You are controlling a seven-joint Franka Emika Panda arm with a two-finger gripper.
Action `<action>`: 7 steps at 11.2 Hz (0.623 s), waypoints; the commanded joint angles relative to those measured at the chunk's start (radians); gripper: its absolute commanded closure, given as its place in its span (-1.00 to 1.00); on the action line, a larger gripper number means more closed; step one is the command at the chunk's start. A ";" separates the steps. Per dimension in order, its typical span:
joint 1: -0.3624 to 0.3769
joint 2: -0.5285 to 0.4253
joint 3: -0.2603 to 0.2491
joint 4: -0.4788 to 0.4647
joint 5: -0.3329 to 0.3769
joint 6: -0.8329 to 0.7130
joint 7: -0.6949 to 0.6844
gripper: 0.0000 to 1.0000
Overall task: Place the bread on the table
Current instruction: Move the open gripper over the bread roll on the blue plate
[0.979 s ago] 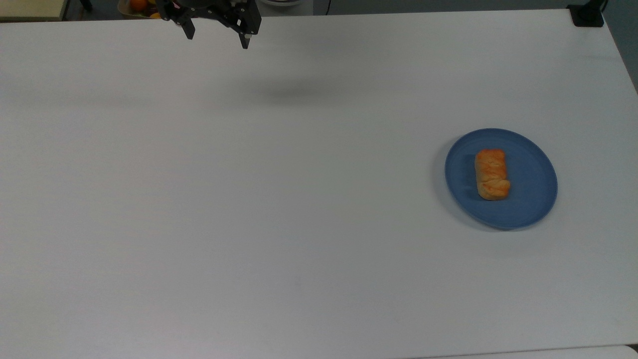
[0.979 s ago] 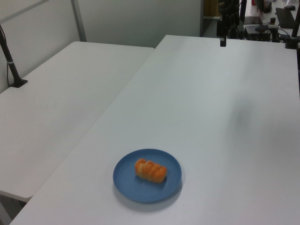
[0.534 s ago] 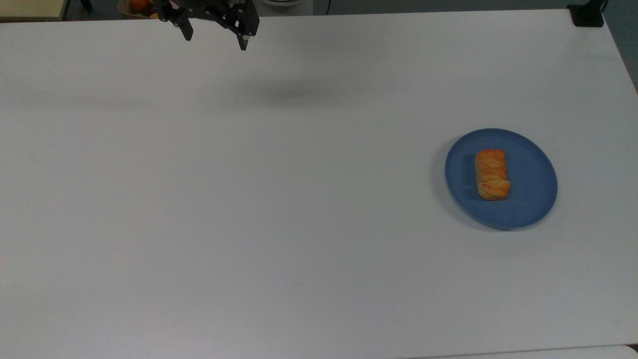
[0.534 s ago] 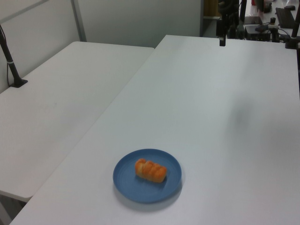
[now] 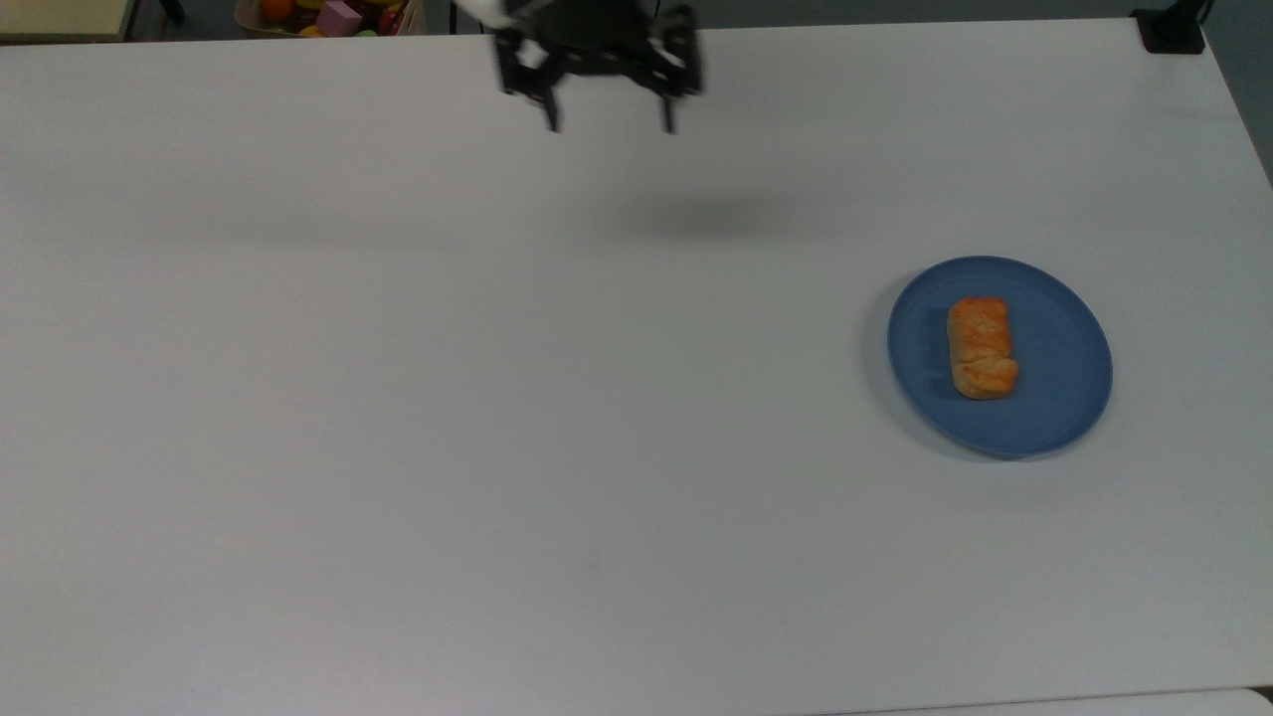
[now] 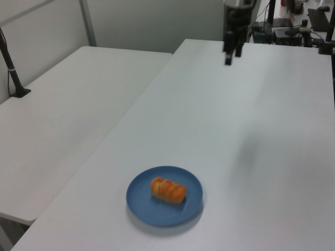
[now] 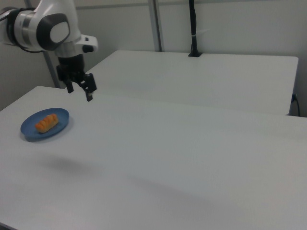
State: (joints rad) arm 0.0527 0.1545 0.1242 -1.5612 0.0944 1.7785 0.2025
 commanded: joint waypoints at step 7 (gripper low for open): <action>0.291 0.394 0.103 0.242 -0.088 0.282 0.397 -1.00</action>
State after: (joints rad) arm 0.2690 0.4178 0.2365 -1.4404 0.0647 2.0574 0.5192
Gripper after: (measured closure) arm 0.000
